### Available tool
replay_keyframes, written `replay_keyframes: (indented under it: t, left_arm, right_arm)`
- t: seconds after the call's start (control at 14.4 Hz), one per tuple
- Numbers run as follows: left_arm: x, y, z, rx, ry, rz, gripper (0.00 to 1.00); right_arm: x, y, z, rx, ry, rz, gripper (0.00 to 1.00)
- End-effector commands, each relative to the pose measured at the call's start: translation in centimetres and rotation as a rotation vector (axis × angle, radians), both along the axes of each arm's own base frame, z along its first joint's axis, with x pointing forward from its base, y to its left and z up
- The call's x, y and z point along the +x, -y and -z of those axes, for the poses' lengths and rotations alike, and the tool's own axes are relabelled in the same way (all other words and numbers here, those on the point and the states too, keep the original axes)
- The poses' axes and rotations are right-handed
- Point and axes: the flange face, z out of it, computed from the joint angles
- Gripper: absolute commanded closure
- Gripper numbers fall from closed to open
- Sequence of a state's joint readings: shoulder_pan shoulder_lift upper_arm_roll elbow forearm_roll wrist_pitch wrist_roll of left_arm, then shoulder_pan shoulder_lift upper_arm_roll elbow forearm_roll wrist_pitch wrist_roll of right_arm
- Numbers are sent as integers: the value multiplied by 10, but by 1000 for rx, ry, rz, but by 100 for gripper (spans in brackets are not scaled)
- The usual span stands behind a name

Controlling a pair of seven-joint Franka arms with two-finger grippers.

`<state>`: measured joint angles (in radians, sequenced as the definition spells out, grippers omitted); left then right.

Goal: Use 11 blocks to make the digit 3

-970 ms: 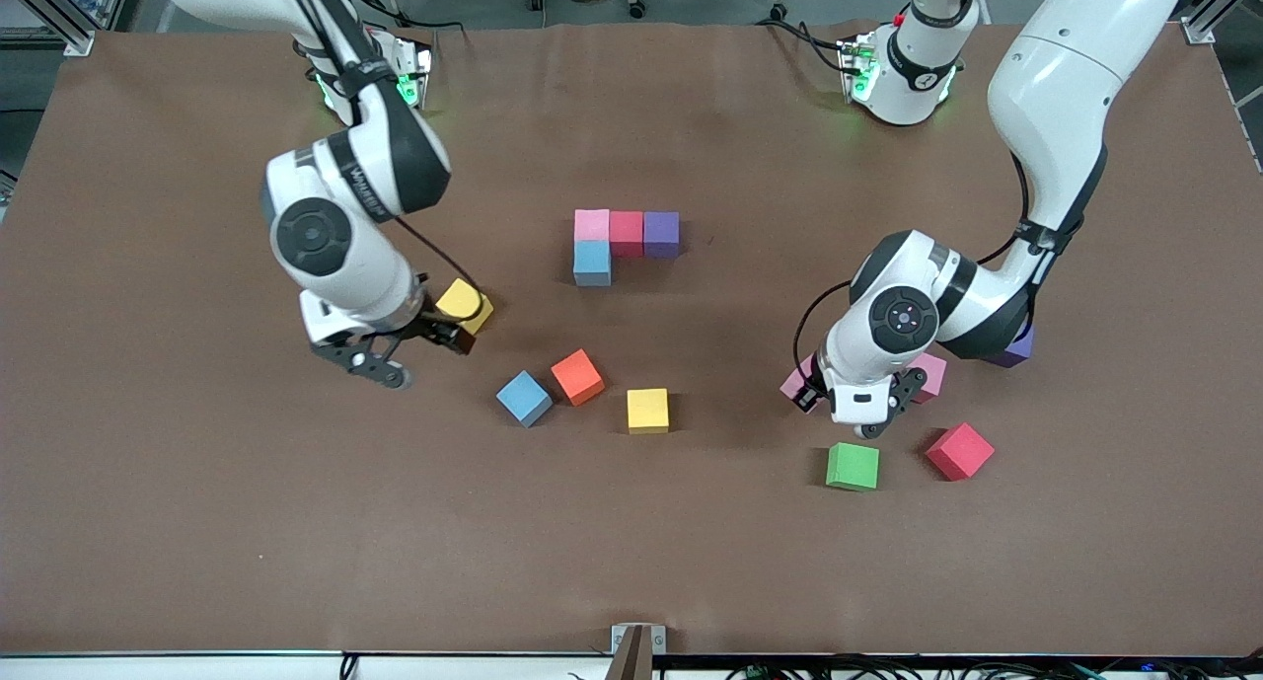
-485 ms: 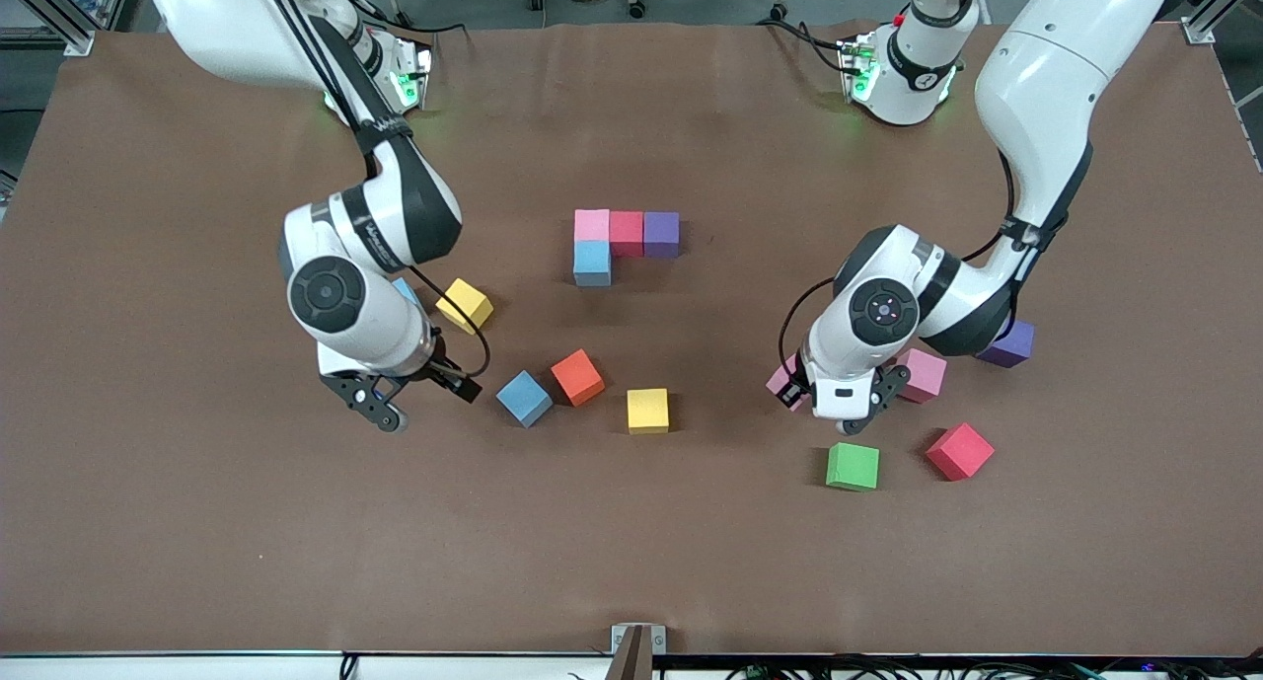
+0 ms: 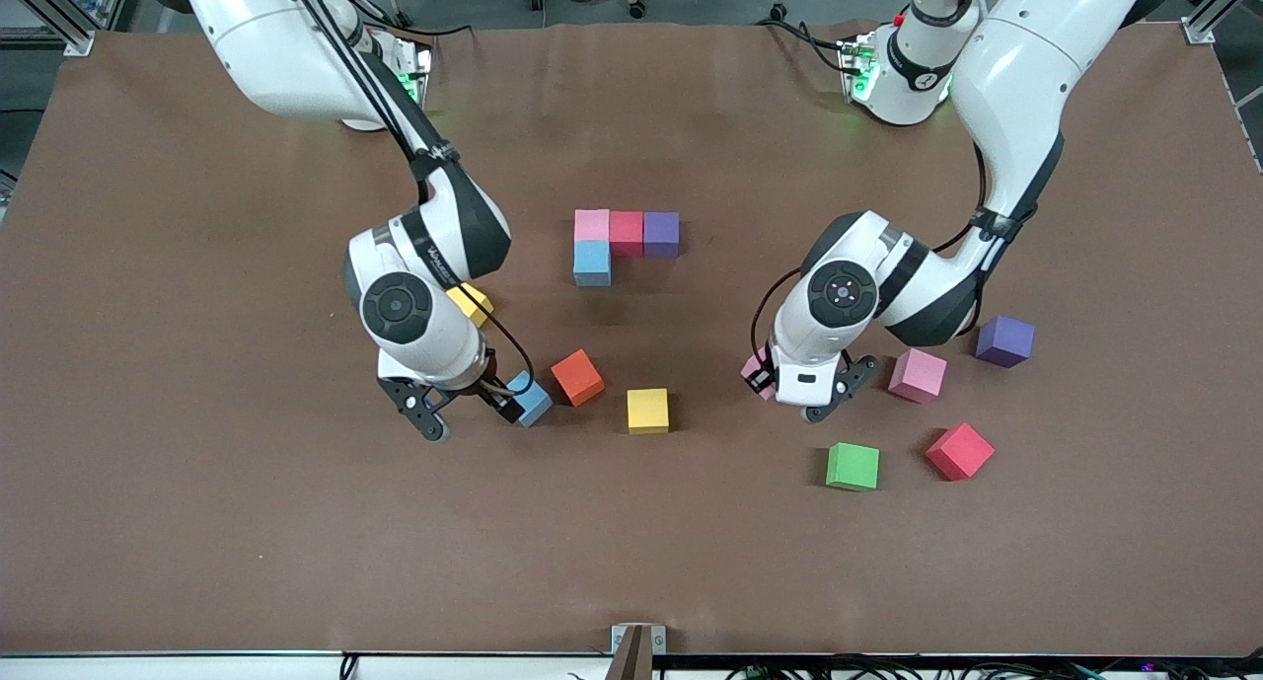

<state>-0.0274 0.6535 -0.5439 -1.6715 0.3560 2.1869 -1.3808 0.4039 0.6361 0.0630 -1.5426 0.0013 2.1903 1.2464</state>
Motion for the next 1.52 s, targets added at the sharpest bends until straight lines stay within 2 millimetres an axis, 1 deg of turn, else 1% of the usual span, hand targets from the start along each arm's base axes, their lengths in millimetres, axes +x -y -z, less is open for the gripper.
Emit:
replay_keyframes:
  t: [0.0,0.14,0.35,0.48,0.55,0.62,0.69,0.76,0.9,0.97,1.04,1.11,1.18,1.25,1.39,1.45]
  left_arm:
    - [1,-6,-9,7,-7,-16,89]
    - [4,-10,-8,7,-8,-19,89]
    - [9,-21,-3,11,-13,-31,89]
    - [9,-22,0,11,-18,-32,89]
    - [9,-22,0,11,-18,-29,88]
    - [9,-22,1,13,-18,-26,88]
    - [8,-21,3,13,-21,-25,88]
    - [8,-21,4,14,-22,-24,88]
    - [9,-18,2,14,-15,-19,88]
    - [9,-18,3,14,-16,-19,88]
    - [9,-18,2,14,-15,-19,88]
    - [10,-18,0,13,-12,-21,88]
    - [11,-18,-1,11,-9,-21,88]
    - [11,-18,-1,11,-9,-22,88]
    - [11,-18,-2,12,-7,-22,88]
    - [11,-18,-2,11,-8,-23,88]
  right_arm:
    - [9,-3,28,10,31,8,0]
    - [14,-7,41,28,67,8,0]
    - [11,-12,54,16,63,-7,0]
    - [10,-12,57,2,64,-21,0]
    - [9,-13,64,-3,56,-24,2]
    - [8,-13,66,-4,53,-25,3]
    - [5,-18,70,-6,48,-30,3]
    - [0,-25,71,-7,43,-41,3]
    - [-2,-28,71,-12,37,-45,5]
    - [-3,-28,70,-14,33,-45,9]
    - [-3,-27,69,-17,29,-45,15]
    - [-2,-26,68,-16,30,-47,29]
    - [-2,-27,67,-16,30,-51,44]
    - [-1,-25,66,-16,32,-56,66]
    - [-2,-25,63,-23,19,-61,98]
    - [-4,-25,62,-38,8,-88,99]
